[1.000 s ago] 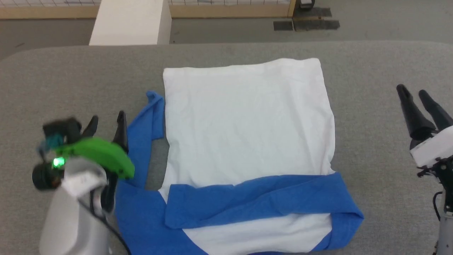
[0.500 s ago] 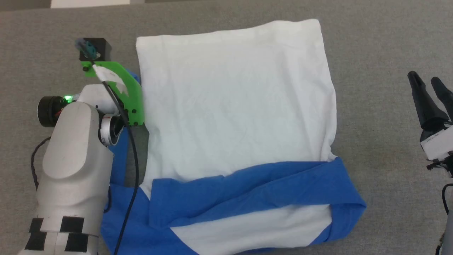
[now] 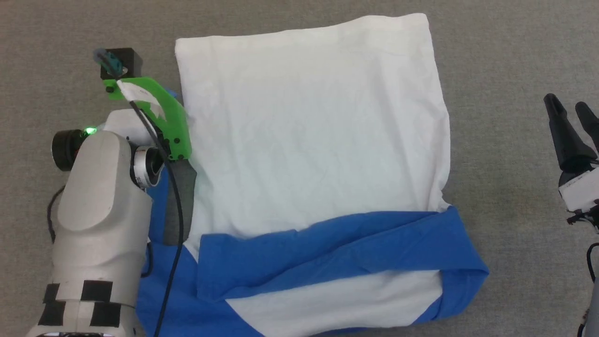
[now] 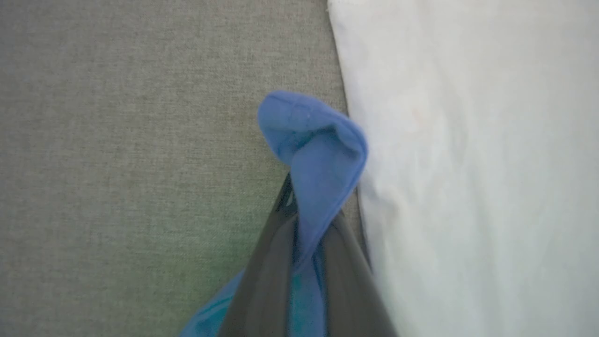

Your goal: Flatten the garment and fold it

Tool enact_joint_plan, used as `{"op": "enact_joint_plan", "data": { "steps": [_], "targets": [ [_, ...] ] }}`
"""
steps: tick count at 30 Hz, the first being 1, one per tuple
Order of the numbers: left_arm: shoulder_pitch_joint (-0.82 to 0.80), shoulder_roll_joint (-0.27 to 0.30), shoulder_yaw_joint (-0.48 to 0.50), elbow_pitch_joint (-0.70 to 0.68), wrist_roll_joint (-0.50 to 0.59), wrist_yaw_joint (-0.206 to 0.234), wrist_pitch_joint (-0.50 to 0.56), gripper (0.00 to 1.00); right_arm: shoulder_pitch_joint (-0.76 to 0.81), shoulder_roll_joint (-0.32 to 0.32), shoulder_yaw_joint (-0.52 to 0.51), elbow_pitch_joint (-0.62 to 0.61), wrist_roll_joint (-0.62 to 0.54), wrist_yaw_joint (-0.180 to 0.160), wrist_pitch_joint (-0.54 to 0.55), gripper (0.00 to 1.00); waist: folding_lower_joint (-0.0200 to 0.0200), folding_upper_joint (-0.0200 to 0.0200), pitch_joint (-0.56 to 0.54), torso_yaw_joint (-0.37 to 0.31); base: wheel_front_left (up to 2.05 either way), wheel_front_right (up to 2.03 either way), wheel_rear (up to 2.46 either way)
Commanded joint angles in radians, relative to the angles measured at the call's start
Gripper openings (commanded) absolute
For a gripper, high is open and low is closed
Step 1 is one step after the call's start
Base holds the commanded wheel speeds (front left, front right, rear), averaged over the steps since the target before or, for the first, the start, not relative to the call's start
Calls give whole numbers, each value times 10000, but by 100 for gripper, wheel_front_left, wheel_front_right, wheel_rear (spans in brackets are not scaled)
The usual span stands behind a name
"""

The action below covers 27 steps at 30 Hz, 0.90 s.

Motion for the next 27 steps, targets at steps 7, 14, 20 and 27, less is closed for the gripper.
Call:
{"op": "enact_joint_plan", "data": {
  "steps": [7,14,20,27],
  "targets": [
    [136,-442,1646,-753,-1593,273,-1947,0,18,-11,191,276,-140,-13,-63,100,-1,0,-937,417,0,0,0],
    [771,-790,1122,-3185,-2286,-840,-1800,0,431,146,275,622,-173,-13,-192,100,-1,0,-2033,728,0,0,0],
    [1298,-1283,-526,-4319,-2501,-1228,-1235,0,638,260,328,788,-122,-13,-285,100,-1,0,-2401,633,0,0,0],
    [1990,-1431,-3754,-4058,-3388,-1280,-1384,0,728,329,264,854,-71,-13,-352,100,-1,0,-2327,136,0,0,0]
  ]
}}
